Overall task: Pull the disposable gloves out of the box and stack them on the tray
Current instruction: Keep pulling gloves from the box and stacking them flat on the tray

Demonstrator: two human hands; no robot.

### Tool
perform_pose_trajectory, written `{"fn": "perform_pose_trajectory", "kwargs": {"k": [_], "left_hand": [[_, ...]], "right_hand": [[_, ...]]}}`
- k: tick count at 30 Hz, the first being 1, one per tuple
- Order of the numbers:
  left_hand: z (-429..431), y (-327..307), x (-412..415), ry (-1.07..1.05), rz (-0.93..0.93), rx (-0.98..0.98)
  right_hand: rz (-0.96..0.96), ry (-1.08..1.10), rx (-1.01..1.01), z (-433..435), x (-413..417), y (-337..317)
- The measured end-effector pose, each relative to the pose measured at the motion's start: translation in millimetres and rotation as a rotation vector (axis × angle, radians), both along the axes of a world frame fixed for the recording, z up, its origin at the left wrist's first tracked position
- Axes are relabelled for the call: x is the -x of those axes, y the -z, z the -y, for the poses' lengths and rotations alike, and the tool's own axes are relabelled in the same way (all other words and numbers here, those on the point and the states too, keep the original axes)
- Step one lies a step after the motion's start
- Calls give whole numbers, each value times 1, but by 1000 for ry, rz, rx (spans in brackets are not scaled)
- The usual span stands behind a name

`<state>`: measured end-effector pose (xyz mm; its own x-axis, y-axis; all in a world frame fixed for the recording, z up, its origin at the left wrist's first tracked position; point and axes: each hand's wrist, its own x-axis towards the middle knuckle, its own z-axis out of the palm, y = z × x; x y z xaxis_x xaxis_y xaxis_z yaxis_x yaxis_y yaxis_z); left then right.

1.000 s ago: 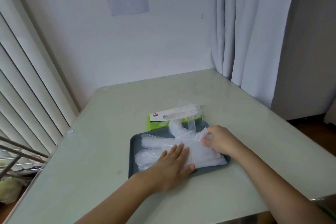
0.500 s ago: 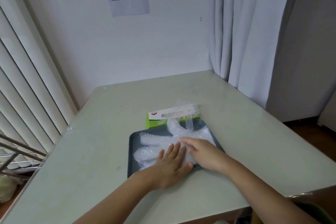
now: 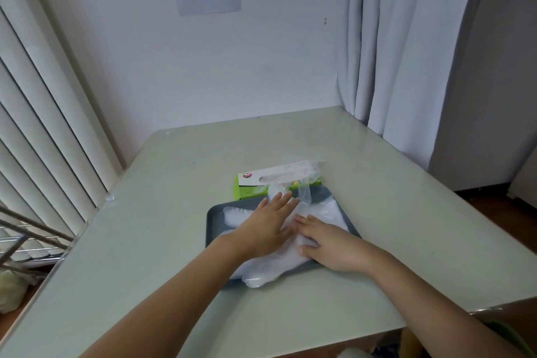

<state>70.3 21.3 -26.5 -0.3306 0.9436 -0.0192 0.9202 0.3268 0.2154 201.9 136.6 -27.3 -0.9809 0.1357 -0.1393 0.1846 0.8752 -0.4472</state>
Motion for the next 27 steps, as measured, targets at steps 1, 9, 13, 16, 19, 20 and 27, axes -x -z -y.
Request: {"fn": "perform_pose_trajectory", "kwargs": {"k": [1, 9, 13, 16, 19, 20, 27], "left_hand": [[-1, 6, 2, 1, -11, 31], [6, 34, 8, -12, -70, 72], [6, 34, 7, -6, -69, 70], [6, 36, 9, -2, -68, 66], [6, 38, 10, 5, -78, 60], [6, 39, 10, 5, -79, 61], [5, 39, 11, -8, -67, 57]], "right_hand": [[-17, 13, 25, -2, 0, 1], [-305, 331, -9, -50, 9, -3], [-449, 218, -164, -79, 34, -11], [-413, 61, -283, -93, 57, -10], [-472, -96, -389, -97, 73, -4], [-498, -137, -388, -96, 77, -2], [-705, 86, 2, -86, 87, -16]]}}
